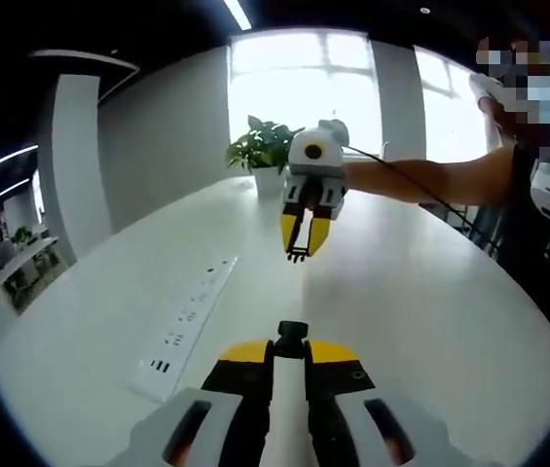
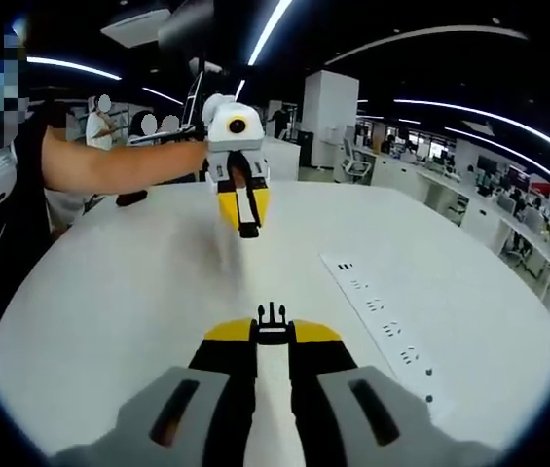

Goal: Snap the two parts of the plastic buckle together until the buckle closes and remains connected.

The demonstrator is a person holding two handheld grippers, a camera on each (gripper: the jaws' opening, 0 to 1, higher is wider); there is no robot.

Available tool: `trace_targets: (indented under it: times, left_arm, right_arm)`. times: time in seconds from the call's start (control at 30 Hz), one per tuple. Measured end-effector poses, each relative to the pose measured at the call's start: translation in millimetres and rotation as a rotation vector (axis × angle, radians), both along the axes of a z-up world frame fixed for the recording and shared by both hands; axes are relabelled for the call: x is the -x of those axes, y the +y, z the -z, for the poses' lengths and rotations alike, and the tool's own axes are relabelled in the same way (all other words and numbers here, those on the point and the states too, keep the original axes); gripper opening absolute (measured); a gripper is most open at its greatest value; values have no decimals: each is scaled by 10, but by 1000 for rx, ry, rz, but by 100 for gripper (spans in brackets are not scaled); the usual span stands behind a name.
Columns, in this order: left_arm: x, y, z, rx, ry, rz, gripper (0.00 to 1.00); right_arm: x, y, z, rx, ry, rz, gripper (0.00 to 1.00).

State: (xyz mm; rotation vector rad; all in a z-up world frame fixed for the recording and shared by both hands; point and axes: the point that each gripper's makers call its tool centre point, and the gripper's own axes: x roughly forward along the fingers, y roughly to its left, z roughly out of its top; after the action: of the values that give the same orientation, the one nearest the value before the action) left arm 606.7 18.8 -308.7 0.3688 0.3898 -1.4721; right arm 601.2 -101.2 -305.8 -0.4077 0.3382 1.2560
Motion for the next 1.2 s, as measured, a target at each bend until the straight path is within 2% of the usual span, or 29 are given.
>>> trace_targets:
  times: [0.17,0.83,1.2]
  left_arm:
    - [-41,3,8,-3,-12,-25,10]
    - [107,9,-15,-5,-4,-64,10]
    - [154,36,42,-9,-13,-79,10]
  right_arm:
    - [-51,-72,33,2,18,56,11]
    - [71,-85,97,18,14,99,11]
    - [122,-73,121,19,6,125,11]
